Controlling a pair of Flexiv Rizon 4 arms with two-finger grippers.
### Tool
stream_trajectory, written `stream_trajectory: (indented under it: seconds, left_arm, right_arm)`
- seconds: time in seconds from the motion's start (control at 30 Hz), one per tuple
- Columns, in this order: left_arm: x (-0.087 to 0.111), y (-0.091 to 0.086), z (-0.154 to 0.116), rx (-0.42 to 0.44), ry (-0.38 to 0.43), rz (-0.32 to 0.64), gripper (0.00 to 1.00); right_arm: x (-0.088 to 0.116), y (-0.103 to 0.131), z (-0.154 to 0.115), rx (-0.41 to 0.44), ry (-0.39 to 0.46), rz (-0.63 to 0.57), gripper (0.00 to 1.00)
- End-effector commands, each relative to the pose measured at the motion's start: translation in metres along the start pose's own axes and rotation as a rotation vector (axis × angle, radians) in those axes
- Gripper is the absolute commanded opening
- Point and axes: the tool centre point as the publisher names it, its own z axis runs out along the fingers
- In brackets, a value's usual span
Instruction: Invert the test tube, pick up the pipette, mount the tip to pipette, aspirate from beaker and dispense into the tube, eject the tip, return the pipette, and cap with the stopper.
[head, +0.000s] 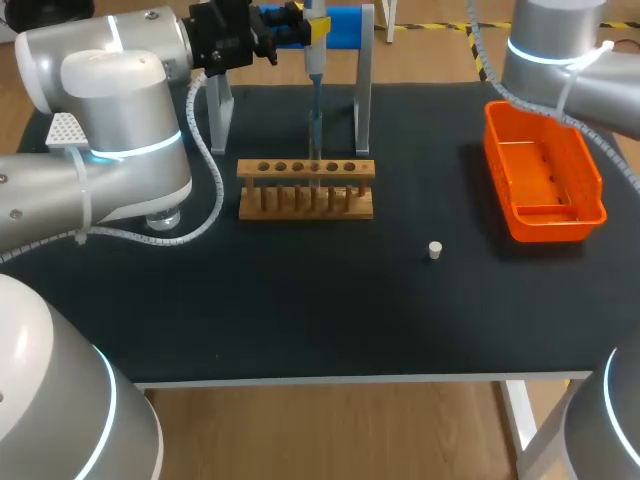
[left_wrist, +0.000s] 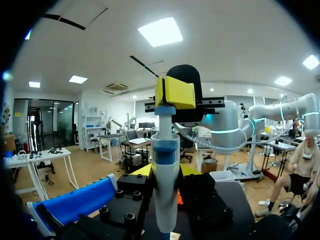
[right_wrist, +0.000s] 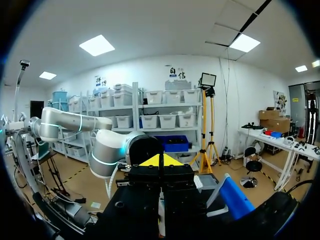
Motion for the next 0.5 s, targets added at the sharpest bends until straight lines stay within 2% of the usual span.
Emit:
stream_trajectory:
  seconds: [0.03,0.5]
  left_arm:
    - [0.0000,0.0002,0.0011,0.002,-0.002,0.000,0.00]
    - [0.0000,0.0002,0.0011,0.002,-0.002,0.000,0.00]
  right_arm:
    - [-0.0037,-0.0011,0.0012,0.004,0.005,0.000,0.00]
    - [-0.0093,-0.0033,0.0038,0.014,-0.001,-0.011,0.00]
